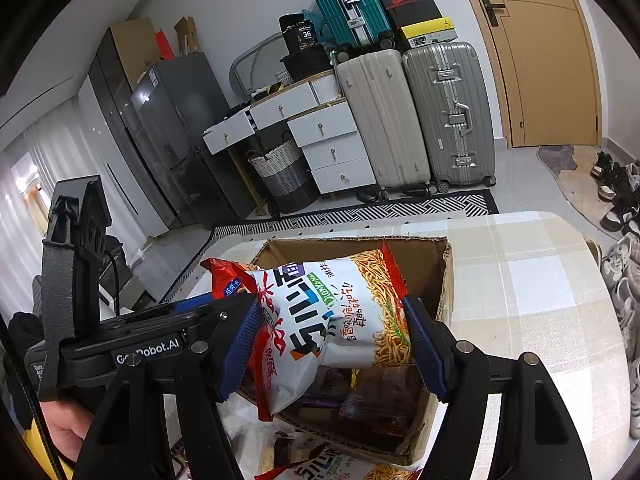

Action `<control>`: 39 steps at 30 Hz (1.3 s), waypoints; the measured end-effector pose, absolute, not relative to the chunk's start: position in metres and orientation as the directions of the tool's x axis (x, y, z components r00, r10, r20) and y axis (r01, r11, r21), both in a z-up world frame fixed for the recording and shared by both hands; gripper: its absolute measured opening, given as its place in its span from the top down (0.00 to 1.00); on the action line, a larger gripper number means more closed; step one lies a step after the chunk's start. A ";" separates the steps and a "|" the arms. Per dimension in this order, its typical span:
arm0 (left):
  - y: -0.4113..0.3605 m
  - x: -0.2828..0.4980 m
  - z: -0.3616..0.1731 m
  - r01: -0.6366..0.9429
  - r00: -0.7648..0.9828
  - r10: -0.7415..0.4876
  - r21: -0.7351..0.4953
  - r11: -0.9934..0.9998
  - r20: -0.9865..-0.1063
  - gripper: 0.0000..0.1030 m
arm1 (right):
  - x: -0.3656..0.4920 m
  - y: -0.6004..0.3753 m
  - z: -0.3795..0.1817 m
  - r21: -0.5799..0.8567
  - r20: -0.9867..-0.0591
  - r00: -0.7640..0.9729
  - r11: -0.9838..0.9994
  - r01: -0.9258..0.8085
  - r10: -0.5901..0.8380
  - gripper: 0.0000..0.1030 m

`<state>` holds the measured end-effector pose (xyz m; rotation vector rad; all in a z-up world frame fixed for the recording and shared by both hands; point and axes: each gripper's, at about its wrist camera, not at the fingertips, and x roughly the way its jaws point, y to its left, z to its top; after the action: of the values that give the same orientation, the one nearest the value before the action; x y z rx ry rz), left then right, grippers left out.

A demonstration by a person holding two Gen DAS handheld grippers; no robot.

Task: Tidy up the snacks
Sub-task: 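Lower both bags into the box and open both tools, then withdraw both tools from the box toward the remaining snacks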

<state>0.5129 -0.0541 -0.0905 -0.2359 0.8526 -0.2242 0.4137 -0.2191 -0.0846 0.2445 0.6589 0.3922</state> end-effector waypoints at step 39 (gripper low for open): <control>-0.013 0.379 -0.030 0.039 0.703 -0.221 -0.274 0.961 -0.676 0.26 | 0.359 -0.195 -0.048 0.224 -0.570 0.744 0.937 -0.267 0.348 0.30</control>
<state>0.3793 -0.0128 -0.0303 -0.2475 0.7796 -0.1467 0.3589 -0.1948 -0.0480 0.1313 0.6496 0.3377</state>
